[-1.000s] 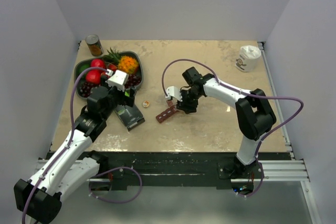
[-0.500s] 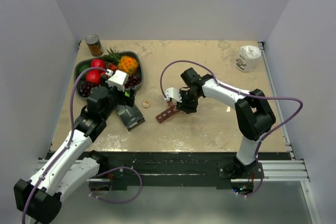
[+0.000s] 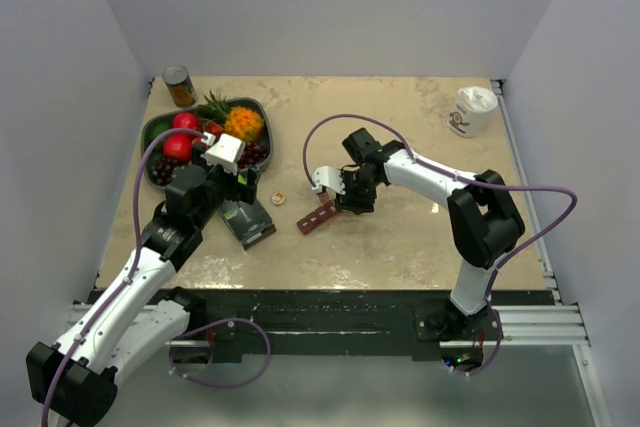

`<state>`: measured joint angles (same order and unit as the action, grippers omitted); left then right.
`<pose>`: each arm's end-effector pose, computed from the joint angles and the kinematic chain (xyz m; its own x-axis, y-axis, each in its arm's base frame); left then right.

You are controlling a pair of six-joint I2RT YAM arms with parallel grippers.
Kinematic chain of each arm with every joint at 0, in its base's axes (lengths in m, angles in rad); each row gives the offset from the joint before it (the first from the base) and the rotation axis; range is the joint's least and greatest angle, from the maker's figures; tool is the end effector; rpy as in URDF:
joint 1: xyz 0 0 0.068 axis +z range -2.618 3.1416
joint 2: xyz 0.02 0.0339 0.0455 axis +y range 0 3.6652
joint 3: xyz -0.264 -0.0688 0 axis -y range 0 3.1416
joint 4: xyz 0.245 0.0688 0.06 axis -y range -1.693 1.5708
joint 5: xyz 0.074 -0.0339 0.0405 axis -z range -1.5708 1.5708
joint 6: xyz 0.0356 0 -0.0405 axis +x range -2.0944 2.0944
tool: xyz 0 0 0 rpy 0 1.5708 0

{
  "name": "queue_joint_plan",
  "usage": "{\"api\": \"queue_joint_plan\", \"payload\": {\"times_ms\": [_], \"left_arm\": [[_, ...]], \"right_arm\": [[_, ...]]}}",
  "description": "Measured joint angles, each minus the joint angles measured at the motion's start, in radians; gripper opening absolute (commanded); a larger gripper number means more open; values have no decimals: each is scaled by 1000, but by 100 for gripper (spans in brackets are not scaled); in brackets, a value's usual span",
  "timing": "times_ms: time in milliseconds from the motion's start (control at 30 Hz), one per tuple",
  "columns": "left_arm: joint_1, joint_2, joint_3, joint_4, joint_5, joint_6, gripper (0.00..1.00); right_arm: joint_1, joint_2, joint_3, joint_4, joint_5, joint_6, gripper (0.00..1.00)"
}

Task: Sort the pills into containers

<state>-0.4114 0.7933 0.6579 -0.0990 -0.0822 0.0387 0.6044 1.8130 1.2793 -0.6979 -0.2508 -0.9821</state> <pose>0.1773 -0.0742 0.3026 -0.2001 0.1294 -0.9712 0.3333 0.9411 0.0567 0.2919 0.2123 0.1945 0.0835 -0.9215 -0.3794 -0.9887 -0.0291 -0.1468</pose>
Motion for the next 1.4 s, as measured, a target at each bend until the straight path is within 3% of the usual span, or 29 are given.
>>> {"api": "queue_joint_plan", "payload": {"times_ms": [1400], "left_arm": [[0, -8, 0, 0, 1, 0, 100]], "right_arm": [[41, 34, 30, -43, 76, -6, 3]]}}
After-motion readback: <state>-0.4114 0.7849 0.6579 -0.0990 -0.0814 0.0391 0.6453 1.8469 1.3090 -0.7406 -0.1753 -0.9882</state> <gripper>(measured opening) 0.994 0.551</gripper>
